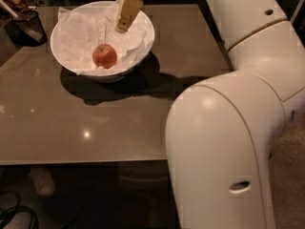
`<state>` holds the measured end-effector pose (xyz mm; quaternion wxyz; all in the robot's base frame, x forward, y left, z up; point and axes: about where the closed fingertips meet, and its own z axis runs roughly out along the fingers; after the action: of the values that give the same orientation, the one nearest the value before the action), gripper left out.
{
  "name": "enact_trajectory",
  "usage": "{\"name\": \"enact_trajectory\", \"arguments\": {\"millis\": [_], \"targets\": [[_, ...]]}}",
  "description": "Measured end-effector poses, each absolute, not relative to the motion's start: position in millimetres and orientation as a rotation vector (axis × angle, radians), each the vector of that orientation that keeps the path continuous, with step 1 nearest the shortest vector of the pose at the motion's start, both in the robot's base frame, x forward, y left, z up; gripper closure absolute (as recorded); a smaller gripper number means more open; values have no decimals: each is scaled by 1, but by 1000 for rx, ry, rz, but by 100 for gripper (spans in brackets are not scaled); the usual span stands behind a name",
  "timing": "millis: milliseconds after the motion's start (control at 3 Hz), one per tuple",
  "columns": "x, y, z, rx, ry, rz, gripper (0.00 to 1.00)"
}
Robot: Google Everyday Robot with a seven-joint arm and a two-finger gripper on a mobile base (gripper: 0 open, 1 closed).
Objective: Pick apple from white bowl
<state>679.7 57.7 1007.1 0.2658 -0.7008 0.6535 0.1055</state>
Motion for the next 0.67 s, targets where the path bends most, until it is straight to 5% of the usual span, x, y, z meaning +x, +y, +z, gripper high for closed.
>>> {"name": "enact_trajectory", "arguments": {"millis": [667], "targets": [[701,70,987,-1915,1818,246,33]]}}
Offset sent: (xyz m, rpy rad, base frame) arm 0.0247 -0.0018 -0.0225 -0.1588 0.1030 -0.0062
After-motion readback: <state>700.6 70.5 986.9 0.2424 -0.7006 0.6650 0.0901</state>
